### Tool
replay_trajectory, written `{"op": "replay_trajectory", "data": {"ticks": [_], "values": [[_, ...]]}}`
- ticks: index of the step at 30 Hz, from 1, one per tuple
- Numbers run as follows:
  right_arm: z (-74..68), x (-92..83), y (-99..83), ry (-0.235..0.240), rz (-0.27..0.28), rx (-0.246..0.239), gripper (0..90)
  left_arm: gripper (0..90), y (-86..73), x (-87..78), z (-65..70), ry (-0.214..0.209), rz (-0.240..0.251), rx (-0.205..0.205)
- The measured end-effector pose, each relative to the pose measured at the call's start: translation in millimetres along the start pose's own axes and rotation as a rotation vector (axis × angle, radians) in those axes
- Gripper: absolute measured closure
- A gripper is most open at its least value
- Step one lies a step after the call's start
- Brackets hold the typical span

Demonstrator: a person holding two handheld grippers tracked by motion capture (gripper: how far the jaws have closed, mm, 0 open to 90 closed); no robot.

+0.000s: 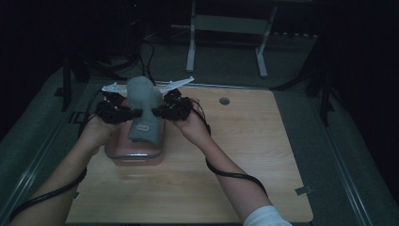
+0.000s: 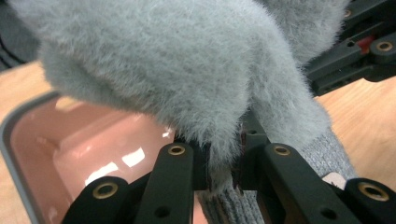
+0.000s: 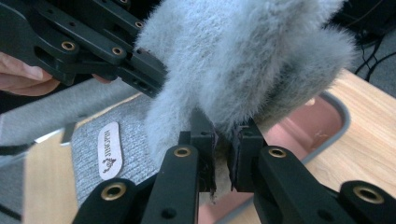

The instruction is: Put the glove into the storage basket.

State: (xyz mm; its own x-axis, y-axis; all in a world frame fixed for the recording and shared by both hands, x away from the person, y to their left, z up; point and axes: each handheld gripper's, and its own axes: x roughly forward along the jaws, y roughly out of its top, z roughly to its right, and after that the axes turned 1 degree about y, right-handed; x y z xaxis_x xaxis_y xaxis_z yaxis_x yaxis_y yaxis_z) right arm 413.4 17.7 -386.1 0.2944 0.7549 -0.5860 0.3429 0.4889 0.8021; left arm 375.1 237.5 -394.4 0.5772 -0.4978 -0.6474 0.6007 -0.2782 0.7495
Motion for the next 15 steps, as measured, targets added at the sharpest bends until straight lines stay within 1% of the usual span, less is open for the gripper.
{"op": "replay_trajectory", "data": {"ticks": [1, 2, 5, 6, 7, 8, 9, 10, 11, 12, 13, 14, 15], "values": [[1.1, 7.6, -1.6, -0.006, -0.008, 0.004, 82.6, 80.2, -4.0, 4.8, -4.9, 0.001, -0.012, -0.007], [3.4, 15.4, -4.0, -0.002, -0.021, 0.020, 82.6, 80.2, -8.3, 10.0, -9.1, 0.005, -0.019, -0.016], [11.6, 36.7, -13.5, 0.010, -0.050, 0.080, 82.6, 80.2, -21.6, 28.1, -21.0, 0.002, -0.052, -0.064], [11.6, 36.7, -13.5, 0.010, -0.050, 0.080, 82.6, 80.2, -21.6, 28.1, -21.0, 0.002, -0.052, -0.064], [14.9, 51.5, -20.3, 0.003, -0.089, 0.095, 82.6, 80.2, -28.8, 39.9, -26.1, 0.010, -0.086, -0.078], [14.9, 51.5, -20.3, 0.003, -0.089, 0.095, 82.6, 80.1, -28.8, 39.9, -26.1, 0.010, -0.086, -0.078], [16.5, 64.1, -25.9, -0.015, -0.126, 0.103, 82.6, 80.1, -34.0, 49.0, -30.4, 0.016, -0.111, -0.096], [17.2, 69.0, -28.1, -0.020, -0.139, 0.107, 82.6, 80.1, -35.5, 52.0, -31.7, 0.017, -0.120, -0.103], [17.6, 72.6, -29.5, -0.026, -0.149, 0.108, 82.5, 80.1, -35.5, 52.0, -31.7, 0.017, -0.120, -0.103], [18.4, 77.2, -31.1, -0.032, -0.164, 0.111, 82.6, 80.1, -38.4, 59.1, -34.3, 0.030, -0.151, -0.107], [18.9, 81.7, -32.7, -0.035, -0.175, 0.112, 82.6, 80.1, -39.6, 62.2, -35.6, 0.034, -0.164, -0.108], [19.3, 85.9, -33.9, -0.045, -0.193, 0.113, 82.5, 80.0, -39.6, 62.2, -35.6, 0.034, -0.164, -0.108], [19.3, 85.9, -33.9, -0.045, -0.193, 0.113, 82.5, 80.0, -41.0, 65.5, -36.5, 0.040, -0.177, -0.112]]}}
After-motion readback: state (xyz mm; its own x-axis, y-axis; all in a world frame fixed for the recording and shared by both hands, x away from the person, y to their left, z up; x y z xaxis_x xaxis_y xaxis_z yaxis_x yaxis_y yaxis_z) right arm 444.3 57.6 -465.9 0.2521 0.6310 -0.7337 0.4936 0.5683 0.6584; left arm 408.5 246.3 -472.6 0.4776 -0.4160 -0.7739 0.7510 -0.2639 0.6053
